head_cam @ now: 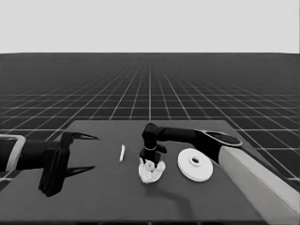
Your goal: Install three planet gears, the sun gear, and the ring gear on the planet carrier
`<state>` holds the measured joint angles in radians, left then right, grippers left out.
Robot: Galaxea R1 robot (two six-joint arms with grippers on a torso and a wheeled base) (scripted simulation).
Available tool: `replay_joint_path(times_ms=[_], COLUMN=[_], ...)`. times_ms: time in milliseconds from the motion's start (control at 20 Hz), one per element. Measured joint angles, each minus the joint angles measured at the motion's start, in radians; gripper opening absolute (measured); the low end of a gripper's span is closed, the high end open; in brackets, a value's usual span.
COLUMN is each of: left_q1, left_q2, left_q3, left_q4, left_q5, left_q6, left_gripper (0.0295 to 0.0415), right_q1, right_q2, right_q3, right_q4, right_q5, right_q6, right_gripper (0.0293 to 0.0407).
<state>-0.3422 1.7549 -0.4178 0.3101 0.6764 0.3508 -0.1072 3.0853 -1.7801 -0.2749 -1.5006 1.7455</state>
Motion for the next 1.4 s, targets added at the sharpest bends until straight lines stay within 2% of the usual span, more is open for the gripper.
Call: replay_joint_path(times_ms=[1400], left_q1=[0.0], left_q2=[0.0], left_q3=[0.0], left_q4=[0.0], left_q5=[0.0], left_q6=[0.0], left_gripper=[0.0385], right_q1=[0.0], right_q2=[0.0], right_q3=[0.0], right_q4=[0.0], right_q5=[0.0], right_q6=[0.293], right_gripper=[0.0309])
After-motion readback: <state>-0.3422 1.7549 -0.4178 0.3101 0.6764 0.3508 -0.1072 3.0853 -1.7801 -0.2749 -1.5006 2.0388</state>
